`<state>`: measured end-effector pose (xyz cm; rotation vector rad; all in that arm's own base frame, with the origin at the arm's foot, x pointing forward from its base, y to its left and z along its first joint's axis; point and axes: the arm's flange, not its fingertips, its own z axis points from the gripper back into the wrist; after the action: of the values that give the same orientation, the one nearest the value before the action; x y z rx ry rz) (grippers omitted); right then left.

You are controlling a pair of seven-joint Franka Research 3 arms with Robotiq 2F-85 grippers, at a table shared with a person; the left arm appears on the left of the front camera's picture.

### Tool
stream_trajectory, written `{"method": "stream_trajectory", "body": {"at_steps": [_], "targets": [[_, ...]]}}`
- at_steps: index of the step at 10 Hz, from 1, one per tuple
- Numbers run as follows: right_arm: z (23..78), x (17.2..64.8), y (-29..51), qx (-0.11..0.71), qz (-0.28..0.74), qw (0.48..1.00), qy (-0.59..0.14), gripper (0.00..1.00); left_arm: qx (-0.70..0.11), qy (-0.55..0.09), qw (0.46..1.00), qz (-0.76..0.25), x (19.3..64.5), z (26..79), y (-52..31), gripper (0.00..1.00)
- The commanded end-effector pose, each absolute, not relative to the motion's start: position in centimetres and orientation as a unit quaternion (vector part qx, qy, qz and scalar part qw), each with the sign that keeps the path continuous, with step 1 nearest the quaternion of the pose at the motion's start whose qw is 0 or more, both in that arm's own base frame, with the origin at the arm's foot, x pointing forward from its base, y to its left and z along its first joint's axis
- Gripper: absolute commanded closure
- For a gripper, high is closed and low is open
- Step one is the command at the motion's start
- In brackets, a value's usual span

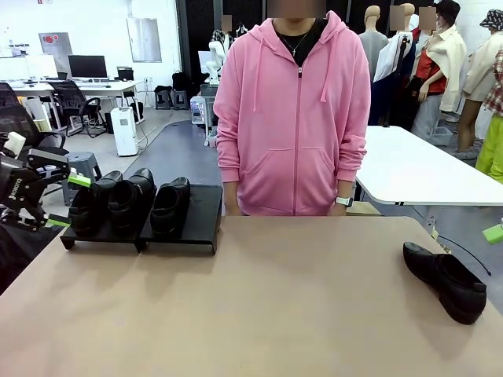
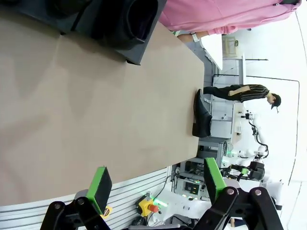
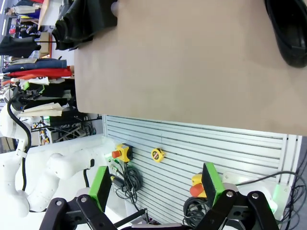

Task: Organize the shoes by placing them on the stand.
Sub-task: Pick up one Shoe and place it in the middle of the table.

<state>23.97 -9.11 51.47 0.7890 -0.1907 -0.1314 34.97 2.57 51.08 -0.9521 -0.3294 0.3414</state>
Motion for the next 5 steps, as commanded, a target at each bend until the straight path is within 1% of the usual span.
{"method": "stream_trajectory", "body": {"at_steps": [1, 5], "targets": [[51.82, 23.99, -9.12, 0.393, -0.061, 0.912, -0.097, 0.00, -0.454, -0.153, 0.862, 0.168, 34.88, 51.38, 2.62, 0.00], [51.82, 23.99, -9.12, 0.393, -0.061, 0.912, -0.097, 0.00, -0.454, -0.153, 0.862, 0.168, 34.88, 51.38, 2.62, 0.00]]}}
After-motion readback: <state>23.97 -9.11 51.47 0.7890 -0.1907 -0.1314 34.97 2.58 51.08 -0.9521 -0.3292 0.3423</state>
